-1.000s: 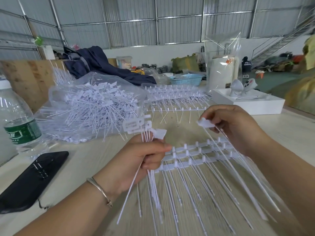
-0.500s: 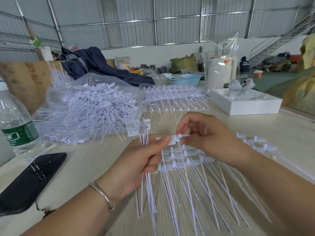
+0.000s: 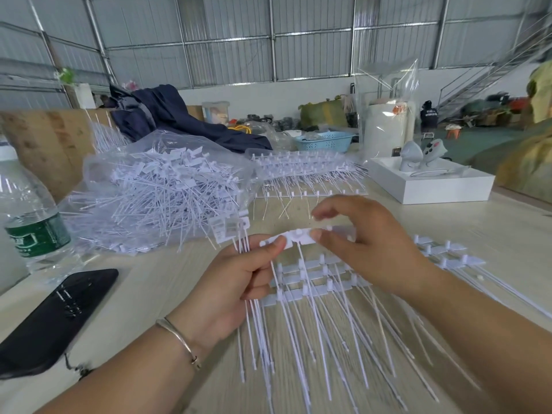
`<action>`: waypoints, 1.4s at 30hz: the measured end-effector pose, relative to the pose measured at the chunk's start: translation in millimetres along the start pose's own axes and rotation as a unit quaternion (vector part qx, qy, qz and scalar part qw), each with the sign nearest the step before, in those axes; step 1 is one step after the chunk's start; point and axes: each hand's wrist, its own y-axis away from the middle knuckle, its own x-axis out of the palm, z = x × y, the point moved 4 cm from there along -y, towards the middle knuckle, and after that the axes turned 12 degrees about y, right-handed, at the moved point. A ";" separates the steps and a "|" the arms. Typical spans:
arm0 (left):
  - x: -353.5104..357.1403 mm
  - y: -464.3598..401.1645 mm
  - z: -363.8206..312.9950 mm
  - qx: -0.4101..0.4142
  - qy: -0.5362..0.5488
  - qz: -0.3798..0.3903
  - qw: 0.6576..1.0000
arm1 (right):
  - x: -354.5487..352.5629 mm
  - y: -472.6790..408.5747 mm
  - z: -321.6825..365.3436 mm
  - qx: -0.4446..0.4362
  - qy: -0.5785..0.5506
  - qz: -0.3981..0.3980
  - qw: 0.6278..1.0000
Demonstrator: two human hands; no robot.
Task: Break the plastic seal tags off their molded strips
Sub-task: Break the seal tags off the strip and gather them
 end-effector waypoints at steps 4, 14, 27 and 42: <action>4.1 1.3 0.4 -0.005 0.014 0.021 1.000 | 11.0 1.5 -9.1 0.082 -0.168 0.103 0.977; 9.4 2.7 5.1 -0.072 0.116 0.123 0.983 | 7.3 0.5 -12.3 0.100 -0.324 0.135 0.931; 18.4 10.4 10.8 -0.141 0.084 0.215 0.963 | 27.2 7.8 9.1 0.078 -0.410 0.169 0.893; 12.0 -1.4 7.8 -0.116 0.159 0.090 0.976 | 5.0 -0.5 -9.5 0.089 -0.342 0.024 0.935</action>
